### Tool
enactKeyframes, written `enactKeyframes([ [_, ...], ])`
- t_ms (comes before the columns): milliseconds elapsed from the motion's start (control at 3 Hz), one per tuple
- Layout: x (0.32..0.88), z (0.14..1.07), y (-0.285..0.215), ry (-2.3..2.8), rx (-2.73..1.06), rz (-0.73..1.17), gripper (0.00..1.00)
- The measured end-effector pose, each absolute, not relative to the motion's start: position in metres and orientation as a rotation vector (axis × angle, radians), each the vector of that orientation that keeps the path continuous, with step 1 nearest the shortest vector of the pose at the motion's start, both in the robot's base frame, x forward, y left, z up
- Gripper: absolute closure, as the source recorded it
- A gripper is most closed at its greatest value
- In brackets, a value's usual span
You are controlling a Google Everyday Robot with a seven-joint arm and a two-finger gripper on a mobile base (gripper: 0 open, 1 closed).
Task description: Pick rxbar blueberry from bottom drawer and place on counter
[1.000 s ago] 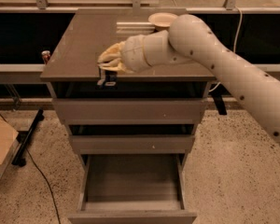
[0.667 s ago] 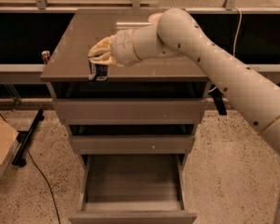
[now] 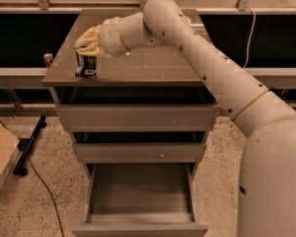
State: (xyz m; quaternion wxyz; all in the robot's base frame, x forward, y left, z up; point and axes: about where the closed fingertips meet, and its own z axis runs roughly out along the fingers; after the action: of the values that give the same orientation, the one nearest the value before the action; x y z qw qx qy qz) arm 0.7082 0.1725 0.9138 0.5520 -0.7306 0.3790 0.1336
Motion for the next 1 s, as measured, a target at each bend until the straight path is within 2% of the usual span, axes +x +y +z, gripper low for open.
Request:
enactKeyframes([
  [333, 0.725, 0.911, 0.192, 0.899, -1.763, 0.305, 0.85],
  [1000, 0.743, 0.896, 0.206, 0.926, -1.804, 0.295, 0.38],
])
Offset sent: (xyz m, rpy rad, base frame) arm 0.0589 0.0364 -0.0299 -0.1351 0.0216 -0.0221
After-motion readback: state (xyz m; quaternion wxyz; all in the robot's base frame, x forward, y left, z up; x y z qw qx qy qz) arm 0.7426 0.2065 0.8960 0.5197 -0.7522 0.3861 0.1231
